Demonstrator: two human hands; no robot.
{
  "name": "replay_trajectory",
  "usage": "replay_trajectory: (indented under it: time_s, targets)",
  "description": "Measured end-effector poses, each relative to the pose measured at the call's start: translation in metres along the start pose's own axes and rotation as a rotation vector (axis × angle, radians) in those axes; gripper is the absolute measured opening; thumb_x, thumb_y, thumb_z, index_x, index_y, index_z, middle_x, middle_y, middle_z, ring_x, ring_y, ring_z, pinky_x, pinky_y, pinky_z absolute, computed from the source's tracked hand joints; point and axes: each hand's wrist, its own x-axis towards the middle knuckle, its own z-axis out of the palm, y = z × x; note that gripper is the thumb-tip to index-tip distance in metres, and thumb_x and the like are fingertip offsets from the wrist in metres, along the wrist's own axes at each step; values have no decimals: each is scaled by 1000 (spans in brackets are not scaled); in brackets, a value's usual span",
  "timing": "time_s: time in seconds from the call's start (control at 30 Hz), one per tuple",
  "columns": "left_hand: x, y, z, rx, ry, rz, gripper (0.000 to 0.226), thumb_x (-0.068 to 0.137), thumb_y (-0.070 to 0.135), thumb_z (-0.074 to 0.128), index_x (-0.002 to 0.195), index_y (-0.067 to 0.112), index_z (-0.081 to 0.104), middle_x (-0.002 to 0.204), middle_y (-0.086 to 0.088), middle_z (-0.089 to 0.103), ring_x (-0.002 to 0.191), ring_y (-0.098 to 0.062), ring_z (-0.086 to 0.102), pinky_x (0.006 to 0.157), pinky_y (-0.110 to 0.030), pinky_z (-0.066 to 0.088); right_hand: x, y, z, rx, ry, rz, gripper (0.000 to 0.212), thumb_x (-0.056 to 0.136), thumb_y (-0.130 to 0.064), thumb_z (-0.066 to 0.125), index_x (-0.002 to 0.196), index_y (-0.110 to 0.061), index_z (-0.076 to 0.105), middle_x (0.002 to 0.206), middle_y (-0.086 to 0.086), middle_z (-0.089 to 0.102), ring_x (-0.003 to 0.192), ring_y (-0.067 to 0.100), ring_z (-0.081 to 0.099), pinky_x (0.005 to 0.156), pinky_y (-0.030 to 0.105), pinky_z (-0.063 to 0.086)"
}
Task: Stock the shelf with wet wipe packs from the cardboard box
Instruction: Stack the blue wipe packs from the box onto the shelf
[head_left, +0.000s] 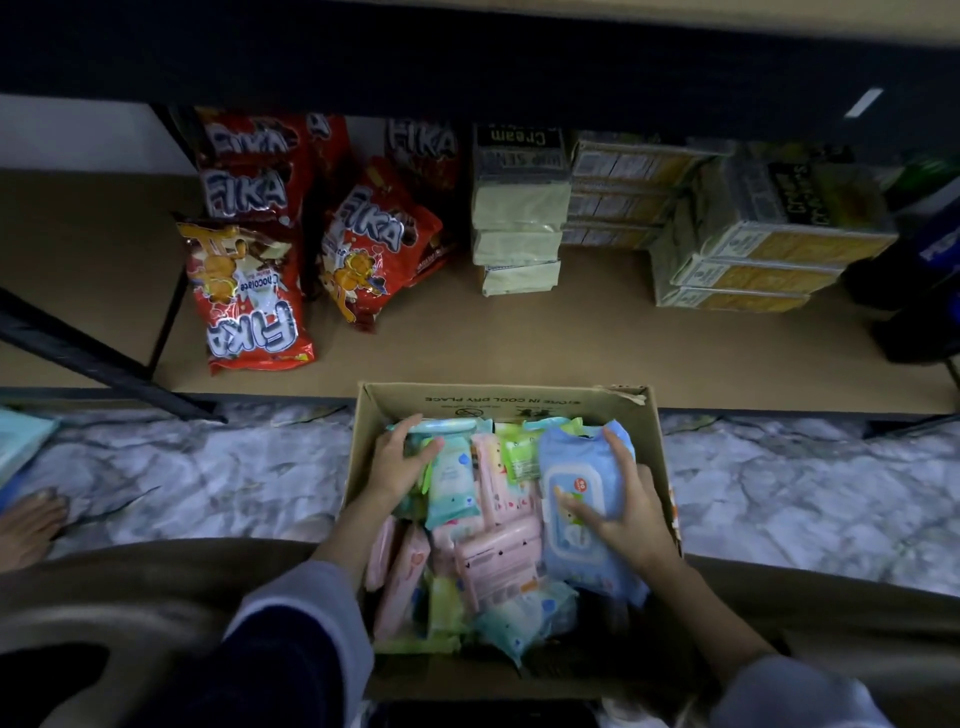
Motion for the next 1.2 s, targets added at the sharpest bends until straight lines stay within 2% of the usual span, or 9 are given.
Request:
replay_trajectory:
  time_s: [0.13, 0.27, 0.47, 0.6, 0.73, 0.87, 0.97, 1.1, 1.2]
  targets:
    - [6, -3, 11, -71, -200, -76, 69, 78, 37, 71, 138, 29, 39, 144, -5, 41, 131, -21, 40, 109, -36, 35, -3, -1, -3, -53, 73, -80, 77, 71, -45, 75, 130, -55, 27, 107, 2, 45, 101, 15, 50, 85, 22, 40]
    - [-17, -6, 22, 307, -135, 35, 74, 68, 55, 71, 134, 36, 42, 139, -3, 47, 130, -25, 39, 101, -24, 29, 5, -10, -18, 75, 208, -183, 65, 63, -59, 69, 122, -56, 42, 121, -3, 52, 109, -2, 53, 97, 29, 45]
    - [-72, -25, 36, 280, -66, 95, 66, 54, 76, 48, 115, 48, 52, 123, 2, 57, 120, -24, 47, 99, -33, 41, 28, -41, -50, 159, 393, -249, 61, 61, -53, 73, 116, -49, 47, 114, -13, 49, 104, -9, 48, 101, 27, 39]
    - [-103, -23, 62, 339, -255, 150, 76, 51, 77, 38, 119, 46, 50, 125, 2, 55, 123, -25, 38, 101, -34, 38, 27, -46, -55, 180, 423, -237, 65, 61, -53, 71, 121, -37, 50, 114, -10, 49, 107, 2, 48, 100, 30, 39]
    - [-117, -26, 72, 475, -338, 253, 78, 55, 77, 26, 127, 51, 42, 126, 7, 57, 122, -23, 34, 102, -29, 30, 17, -44, -47, 136, 362, -232, 61, 68, -27, 81, 119, -36, 50, 113, -4, 49, 101, -2, 46, 98, 31, 41]
    - [-123, -21, 58, 587, -65, 346, 68, 71, 71, 15, 128, 48, 44, 82, 0, 70, 79, -13, 62, 66, -25, 48, 8, -36, -39, 74, 262, -188, 62, 67, -27, 81, 117, -43, 48, 112, 0, 51, 98, 1, 46, 92, 23, 38]
    - [-115, -8, 43, 518, 77, 298, 48, 82, 56, 34, 107, 34, 69, 43, 1, 56, 37, -8, 53, 36, -18, 32, 4, -27, -33, 91, 224, -164, 61, 67, -28, 81, 113, -49, 46, 117, 0, 54, 104, 7, 49, 97, 30, 42]
    - [-59, -1, 37, 367, 146, 345, 63, 80, 59, 34, 108, 13, 67, 95, -11, 64, 88, -26, 63, 71, -33, 49, 3, -14, -22, 141, 170, -115, 59, 68, -31, 80, 109, -56, 46, 122, -6, 55, 107, 8, 54, 98, 34, 45]
    - [-6, 13, 39, 395, 19, 252, 58, 85, 53, 47, 122, 10, 57, 125, -13, 51, 123, -29, 44, 101, -37, 37, 8, -4, -16, 130, 129, -101, 59, 62, -55, 76, 111, -60, 44, 123, -7, 53, 111, 7, 52, 98, 30, 43]
